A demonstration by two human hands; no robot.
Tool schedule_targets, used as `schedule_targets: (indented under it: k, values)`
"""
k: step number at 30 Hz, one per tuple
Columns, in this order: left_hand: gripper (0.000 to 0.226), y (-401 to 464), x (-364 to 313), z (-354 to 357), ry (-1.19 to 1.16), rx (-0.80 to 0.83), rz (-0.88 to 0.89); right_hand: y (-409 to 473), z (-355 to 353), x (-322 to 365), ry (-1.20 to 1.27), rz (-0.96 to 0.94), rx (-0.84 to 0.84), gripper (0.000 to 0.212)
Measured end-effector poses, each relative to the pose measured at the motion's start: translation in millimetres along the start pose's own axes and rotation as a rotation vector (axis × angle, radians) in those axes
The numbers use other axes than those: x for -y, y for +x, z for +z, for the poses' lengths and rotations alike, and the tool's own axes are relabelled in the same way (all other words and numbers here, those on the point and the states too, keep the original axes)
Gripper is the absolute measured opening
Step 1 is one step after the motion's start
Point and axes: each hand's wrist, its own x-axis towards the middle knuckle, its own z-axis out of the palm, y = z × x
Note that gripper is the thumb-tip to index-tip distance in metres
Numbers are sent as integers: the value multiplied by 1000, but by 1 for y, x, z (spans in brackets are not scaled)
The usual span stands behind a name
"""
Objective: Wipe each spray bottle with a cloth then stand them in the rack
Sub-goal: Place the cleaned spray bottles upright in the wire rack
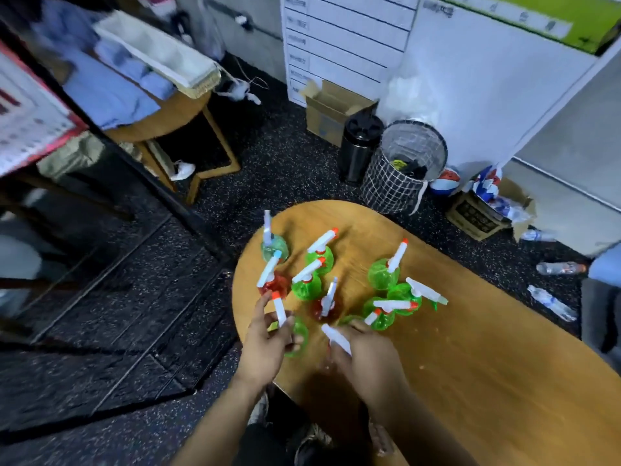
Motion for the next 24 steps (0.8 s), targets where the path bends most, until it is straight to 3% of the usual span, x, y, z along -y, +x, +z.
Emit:
schedule_targets:
  k: [4, 8, 10, 14, 20, 24]
  values:
    - [55, -3, -18, -41, -90, -78, 68, 23, 4, 47, -51, -114, -65, 33]
    - [52, 1, -33, -85, -154, -146, 117, 46, -3, 104, -126, -153, -88, 26]
    - [51, 9, -40, -111, -173, -187, 147, 61, -4, 135, -209, -171, -101, 26]
    - [47, 35, -59, -165, -215, -243, 193, 106, 11, 178, -56, -235, -105, 31]
    - [46, 90, -79, -237, -230, -311, 169, 183, 33, 231, -6, -278, -220, 20]
    - [45, 140, -84, -278, -254, -334, 139, 241, 52, 269, 31, -261, -219, 23]
